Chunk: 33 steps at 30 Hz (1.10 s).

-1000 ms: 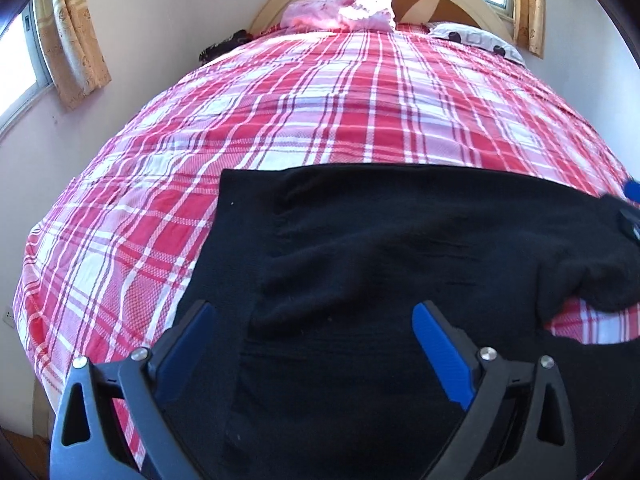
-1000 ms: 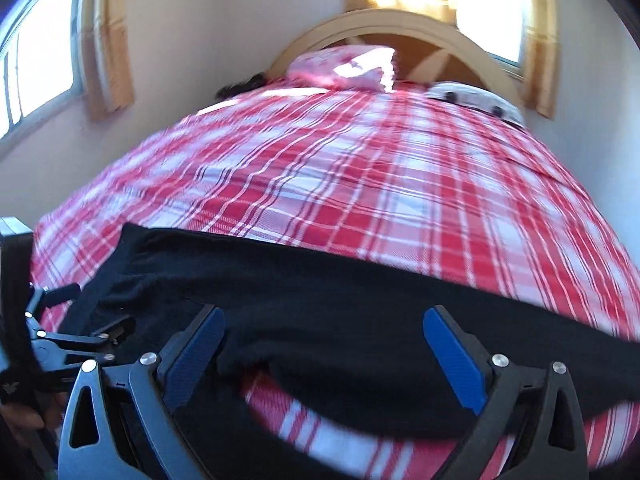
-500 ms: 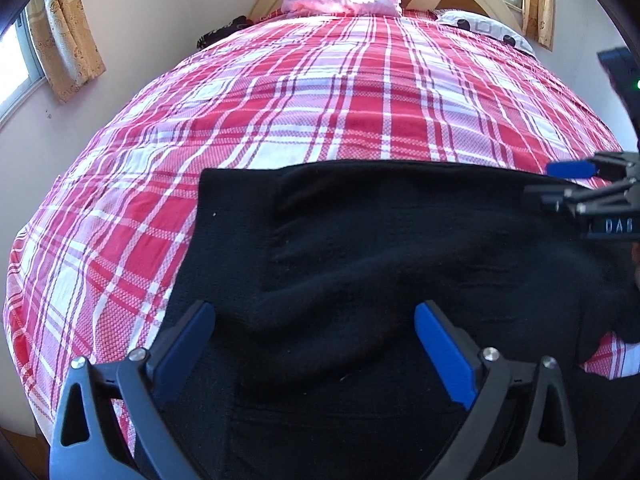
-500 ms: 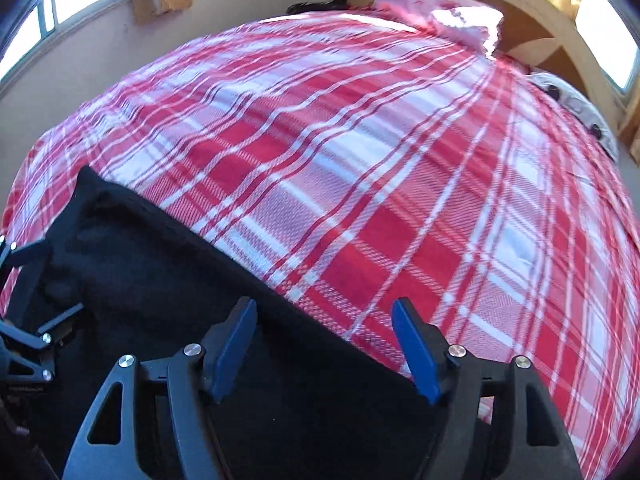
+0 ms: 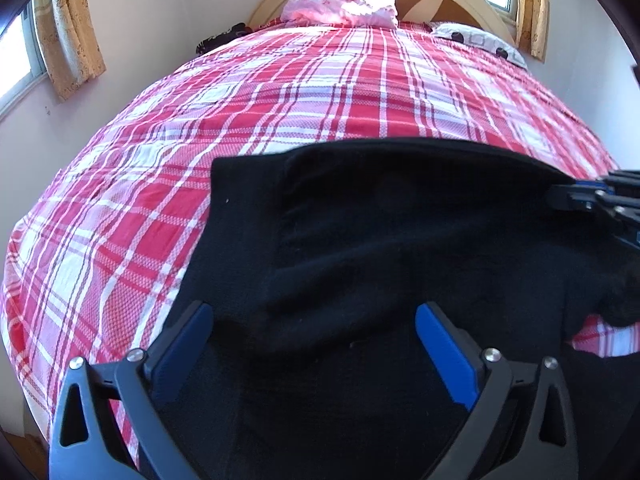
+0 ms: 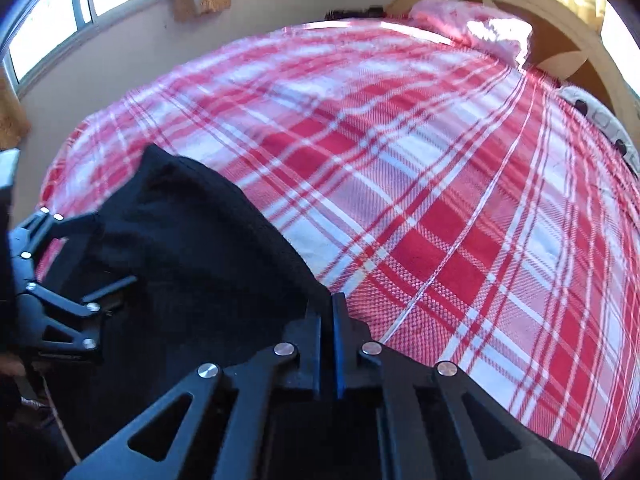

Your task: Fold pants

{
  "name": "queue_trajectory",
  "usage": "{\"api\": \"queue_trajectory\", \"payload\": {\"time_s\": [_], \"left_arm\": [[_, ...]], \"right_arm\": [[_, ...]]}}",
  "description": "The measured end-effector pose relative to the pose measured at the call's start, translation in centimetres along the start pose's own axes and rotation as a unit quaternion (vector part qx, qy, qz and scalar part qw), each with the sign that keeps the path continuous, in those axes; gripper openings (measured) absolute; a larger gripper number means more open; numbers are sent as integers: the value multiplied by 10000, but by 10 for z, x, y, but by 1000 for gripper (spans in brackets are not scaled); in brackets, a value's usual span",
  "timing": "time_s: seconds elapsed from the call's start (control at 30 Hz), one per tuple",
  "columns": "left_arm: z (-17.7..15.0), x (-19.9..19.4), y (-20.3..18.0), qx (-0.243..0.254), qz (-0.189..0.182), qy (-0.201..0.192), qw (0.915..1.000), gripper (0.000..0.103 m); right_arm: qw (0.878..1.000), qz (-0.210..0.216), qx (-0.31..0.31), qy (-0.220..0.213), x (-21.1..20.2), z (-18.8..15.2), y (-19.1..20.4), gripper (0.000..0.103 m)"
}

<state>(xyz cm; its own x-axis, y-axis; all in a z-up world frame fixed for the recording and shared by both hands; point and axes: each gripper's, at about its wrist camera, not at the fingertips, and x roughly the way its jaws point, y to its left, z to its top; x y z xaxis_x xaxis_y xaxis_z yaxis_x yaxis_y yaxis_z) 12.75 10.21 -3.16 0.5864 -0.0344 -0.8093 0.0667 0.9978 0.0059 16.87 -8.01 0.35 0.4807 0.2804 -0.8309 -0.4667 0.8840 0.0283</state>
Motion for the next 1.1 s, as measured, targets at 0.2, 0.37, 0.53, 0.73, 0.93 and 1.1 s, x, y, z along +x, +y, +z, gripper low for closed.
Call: {"api": "queue_trajectory", "payload": {"time_s": [0.2,0.37,0.53,0.73,0.93,1.1], "left_arm": [[-22,-35,17,-116,-519,-289,9982,103],[-43,-64,29,29,-724,-568,9958,103],[-54,-82,38,-95,-1199,-728,9901,103],[-64,-74,28,-205,-1427,-496,9883,103],[-97,-83,42,-542,-1575,-378,9853,103],[-104,-87,49,-939,-2140,-287,9719,103]], "right_arm": [[9973,-189,-239,-675,-67,-33,48,5],[9935,-321,-609,-912,-91,-86,101,5],[9913,-549,-626,-1019,-84,-137,135,5],[9886,-843,-289,-1216,-72,-160,144,5],[9861,-1061,-297,-1245,-71,-160,149,5],[9856,-854,24,-1459,-83,-152,141,5]]}}
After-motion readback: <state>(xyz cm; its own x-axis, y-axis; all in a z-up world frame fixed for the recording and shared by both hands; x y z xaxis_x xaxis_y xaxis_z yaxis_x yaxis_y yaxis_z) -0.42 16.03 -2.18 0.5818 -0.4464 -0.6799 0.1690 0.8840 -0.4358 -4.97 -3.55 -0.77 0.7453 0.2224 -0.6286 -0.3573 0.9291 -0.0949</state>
